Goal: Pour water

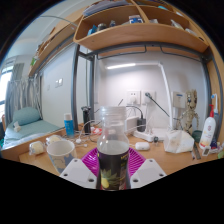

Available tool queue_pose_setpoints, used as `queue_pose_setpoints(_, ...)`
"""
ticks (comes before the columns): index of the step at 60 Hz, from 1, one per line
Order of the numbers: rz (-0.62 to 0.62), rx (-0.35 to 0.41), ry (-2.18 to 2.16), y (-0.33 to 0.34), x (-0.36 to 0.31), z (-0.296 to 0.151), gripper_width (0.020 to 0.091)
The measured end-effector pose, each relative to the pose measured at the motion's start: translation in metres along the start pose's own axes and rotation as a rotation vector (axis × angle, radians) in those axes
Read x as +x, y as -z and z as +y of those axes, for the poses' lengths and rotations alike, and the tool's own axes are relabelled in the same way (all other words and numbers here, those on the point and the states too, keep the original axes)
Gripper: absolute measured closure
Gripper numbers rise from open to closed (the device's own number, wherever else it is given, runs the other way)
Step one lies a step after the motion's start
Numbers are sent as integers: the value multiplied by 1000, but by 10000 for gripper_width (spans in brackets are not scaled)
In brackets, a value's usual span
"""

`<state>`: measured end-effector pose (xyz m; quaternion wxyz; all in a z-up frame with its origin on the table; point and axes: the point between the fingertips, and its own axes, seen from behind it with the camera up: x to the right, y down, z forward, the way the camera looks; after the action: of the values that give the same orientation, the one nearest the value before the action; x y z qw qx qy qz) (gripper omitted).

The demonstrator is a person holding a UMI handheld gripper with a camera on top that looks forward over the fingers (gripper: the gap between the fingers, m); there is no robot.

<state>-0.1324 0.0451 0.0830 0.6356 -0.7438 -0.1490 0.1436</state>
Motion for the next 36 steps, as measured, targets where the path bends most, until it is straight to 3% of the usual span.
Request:
queue_pose_setpoints(8,5,-1,10,1,0,2,760)
queue_pose_setpoints(18,13,-6,-2,2,0,2,667)
queue_pose_setpoints(24,31,-50,-1,6,5,13,494)
queue_pose_setpoints(36,49,-65,-29,36,2,19,278)
